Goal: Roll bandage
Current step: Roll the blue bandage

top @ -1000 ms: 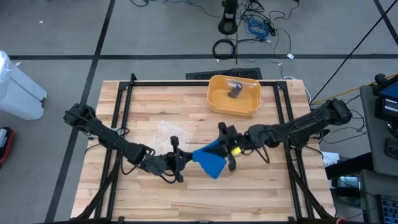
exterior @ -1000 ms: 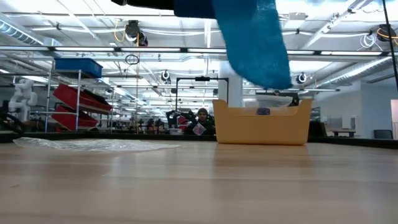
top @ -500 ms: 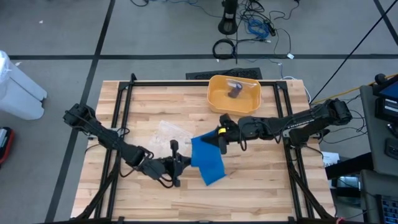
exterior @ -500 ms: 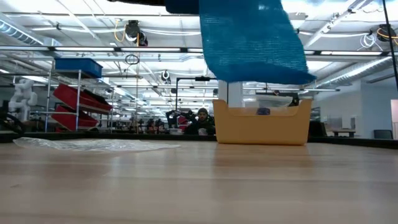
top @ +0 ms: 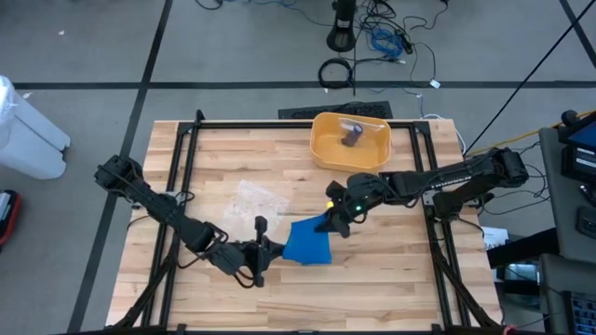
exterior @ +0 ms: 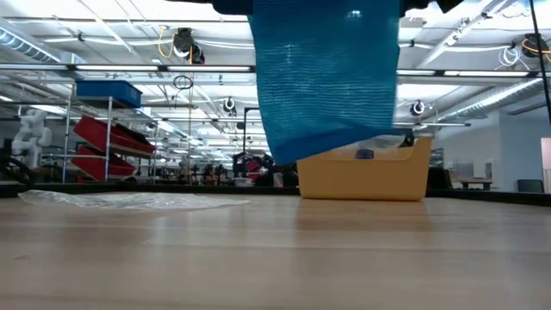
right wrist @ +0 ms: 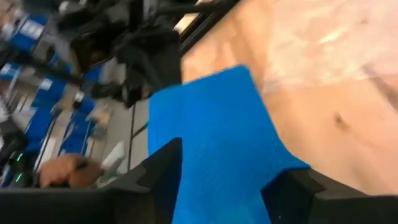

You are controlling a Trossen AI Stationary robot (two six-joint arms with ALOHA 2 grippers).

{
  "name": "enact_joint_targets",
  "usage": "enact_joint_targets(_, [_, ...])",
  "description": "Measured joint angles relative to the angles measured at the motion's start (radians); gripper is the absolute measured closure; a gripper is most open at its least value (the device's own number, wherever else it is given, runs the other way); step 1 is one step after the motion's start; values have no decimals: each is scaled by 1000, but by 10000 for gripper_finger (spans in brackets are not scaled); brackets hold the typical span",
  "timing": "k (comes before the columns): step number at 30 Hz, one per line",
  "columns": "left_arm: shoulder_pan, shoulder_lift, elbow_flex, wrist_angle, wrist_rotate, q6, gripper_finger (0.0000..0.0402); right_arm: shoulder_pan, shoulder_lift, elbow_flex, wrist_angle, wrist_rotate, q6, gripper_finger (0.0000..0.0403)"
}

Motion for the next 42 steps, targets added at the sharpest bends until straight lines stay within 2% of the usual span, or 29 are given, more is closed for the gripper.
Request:
enact_joint_targets(5, [3, 0, 0, 6, 81, 1, 394, -10, -9, 0, 22, -99, -112, 220])
enact_joint_targets(7, [4, 0, 0, 11, 102, 2, 394, -13, -15, 0, -3, -120, -189, 220])
enact_joint_targets(9, [3, 0, 0, 25, 118, 12, 394, -17, -20, 0, -64, -97, -255, 220])
enact_joint_targets(14, [0, 0, 0, 65, 167, 23, 394, -19, -39, 0, -279, 99, -402, 220])
enact_joint_targets(18, [0, 0, 0, 96, 167, 22, 394, 10, -45, 0, -430, 249, -481, 220])
enact_joint_targets(26, [0, 0, 0, 138, 89, -5, 394, 285, -47, 0, -452, 622, -530, 220])
enact_joint_targets(28, [0, 0, 0, 138, 62, -17, 394, 356, -47, 0, -440, 683, -514, 220])
enact_joint_targets(30, [2, 0, 0, 137, 36, -28, 394, 415, -47, -12, -378, 694, -496, 220])
enact_joint_targets(34, [4, 0, 0, 136, 15, -33, 394, 508, -45, -83, -118, 693, -493, 220])
enact_joint_targets(37, [4, 0, 0, 136, -3, -34, 394, 541, -33, -139, 50, 689, -493, 220])
enact_joint_targets(42, [6, 0, 0, 135, -25, -33, 394, 553, 5, -187, 160, 694, -448, 220])
